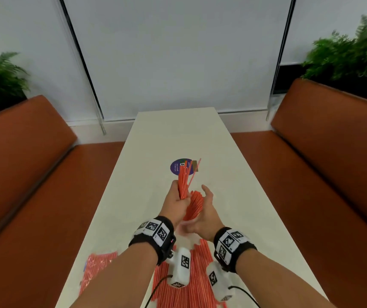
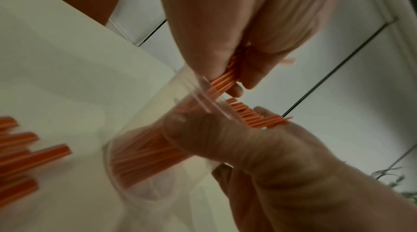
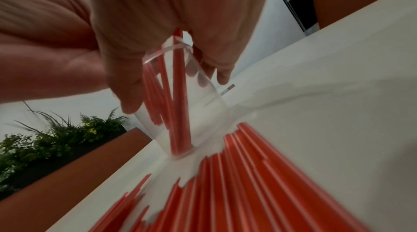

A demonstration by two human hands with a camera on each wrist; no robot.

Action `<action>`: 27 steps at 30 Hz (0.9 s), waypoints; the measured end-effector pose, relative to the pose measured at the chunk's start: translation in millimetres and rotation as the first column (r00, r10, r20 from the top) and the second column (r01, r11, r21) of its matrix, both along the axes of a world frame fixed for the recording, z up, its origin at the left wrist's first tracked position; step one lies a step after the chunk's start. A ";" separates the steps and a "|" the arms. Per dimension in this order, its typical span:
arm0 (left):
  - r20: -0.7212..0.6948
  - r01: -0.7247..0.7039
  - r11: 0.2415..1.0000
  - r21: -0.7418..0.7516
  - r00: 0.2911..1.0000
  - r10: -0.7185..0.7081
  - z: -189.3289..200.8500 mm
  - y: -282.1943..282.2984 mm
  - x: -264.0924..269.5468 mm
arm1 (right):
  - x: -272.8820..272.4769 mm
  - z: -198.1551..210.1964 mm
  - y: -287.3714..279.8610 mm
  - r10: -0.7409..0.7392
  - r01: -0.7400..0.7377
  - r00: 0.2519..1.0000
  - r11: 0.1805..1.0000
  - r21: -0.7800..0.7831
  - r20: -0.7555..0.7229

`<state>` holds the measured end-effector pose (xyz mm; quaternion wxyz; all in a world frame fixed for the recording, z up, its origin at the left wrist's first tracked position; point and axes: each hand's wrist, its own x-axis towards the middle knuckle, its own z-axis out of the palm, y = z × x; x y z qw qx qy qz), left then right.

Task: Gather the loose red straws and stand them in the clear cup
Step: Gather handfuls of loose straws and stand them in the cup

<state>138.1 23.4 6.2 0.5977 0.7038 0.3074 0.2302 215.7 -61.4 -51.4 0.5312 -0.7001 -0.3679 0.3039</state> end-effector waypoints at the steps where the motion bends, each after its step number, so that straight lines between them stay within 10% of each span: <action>1: -0.004 -0.003 1.000 0.005 1.000 0.003 -0.8 0.6 0.2 | 0.6 0.4 0.2 0.001 -0.001 1.000 1.000 -0.012 0.003; 27: -0.084 0.039 0.976 0.216 0.996 -0.021 -19.4 12.1 8.2 | 3.0 37.1 1.3 0.019 0.020 0.961 0.990 -0.137 0.275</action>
